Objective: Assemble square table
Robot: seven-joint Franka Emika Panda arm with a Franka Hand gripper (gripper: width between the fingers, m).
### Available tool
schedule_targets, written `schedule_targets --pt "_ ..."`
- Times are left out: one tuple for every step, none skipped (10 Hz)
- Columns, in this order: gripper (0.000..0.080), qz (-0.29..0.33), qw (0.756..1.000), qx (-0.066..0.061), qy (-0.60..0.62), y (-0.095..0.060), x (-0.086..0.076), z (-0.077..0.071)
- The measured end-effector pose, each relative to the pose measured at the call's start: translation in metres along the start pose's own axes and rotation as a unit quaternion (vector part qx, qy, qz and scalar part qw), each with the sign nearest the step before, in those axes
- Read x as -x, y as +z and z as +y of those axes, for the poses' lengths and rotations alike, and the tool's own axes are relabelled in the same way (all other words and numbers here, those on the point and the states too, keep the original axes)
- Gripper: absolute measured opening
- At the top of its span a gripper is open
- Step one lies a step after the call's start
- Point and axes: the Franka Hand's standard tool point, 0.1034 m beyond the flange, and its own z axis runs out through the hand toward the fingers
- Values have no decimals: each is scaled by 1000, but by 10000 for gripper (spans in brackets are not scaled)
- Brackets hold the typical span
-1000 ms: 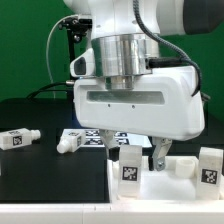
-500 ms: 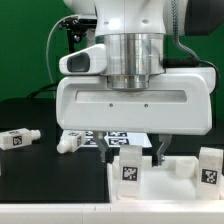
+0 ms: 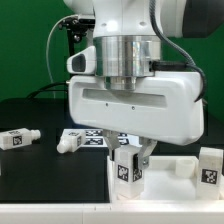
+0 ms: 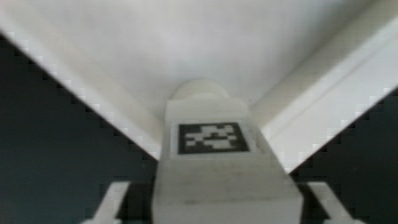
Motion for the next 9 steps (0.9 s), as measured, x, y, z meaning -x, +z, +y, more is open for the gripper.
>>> schedule_targets --pt "289 -8 994 -1 110 0 1 0" --pt "289 -16 977 -4 215 1 3 -1" --pt "289 -23 960 -9 278 1 3 -1" --pt "289 -28 947 -11 319 0 2 -1" --pt "289 -32 942 -10 333 -2 1 -1" --pt "289 -32 937 -9 348 -1 3 -1" --pt "289 -23 957 -3 288 0 3 0" --pt "289 -9 979 9 201 0 7 -2" --pt "471 -8 993 7 121 -2 8 -5"
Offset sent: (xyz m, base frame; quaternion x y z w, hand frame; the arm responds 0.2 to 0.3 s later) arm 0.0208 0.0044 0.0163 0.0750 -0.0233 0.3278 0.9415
